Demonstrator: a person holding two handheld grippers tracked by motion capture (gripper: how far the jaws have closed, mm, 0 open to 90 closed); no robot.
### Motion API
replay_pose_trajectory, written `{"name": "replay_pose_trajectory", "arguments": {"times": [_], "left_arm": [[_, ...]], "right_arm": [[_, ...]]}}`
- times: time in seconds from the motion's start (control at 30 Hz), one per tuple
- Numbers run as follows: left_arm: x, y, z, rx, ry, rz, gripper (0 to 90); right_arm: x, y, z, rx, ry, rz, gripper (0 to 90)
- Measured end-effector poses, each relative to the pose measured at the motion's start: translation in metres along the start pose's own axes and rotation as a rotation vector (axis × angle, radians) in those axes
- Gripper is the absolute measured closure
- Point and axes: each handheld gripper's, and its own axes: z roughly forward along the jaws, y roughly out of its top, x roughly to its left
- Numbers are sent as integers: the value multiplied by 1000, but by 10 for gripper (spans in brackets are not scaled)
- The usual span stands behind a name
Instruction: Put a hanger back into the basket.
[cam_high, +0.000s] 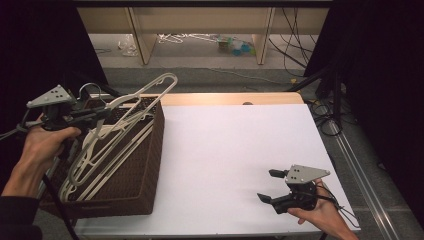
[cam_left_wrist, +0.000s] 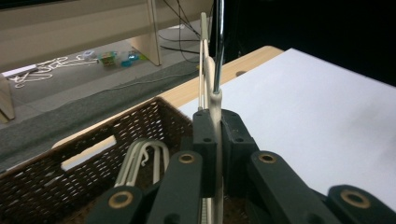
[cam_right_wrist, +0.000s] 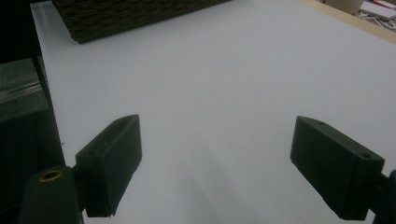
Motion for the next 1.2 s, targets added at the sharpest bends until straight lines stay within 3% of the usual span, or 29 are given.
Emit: {"name": "replay_pose_trajectory", "arguments": {"times": [0.57,1.0,1.2], "left_arm": [[20,-37,-17,23,33,-60,855],[29,-65,-15,99,81,-121,855],[32,-74,-10,113,66,-152,855]], "right_arm": [[1,-1,3,12,5,0,176],[2,0,3,7,10,-1,176],[2,0,3,10,13,-6,176]]}}
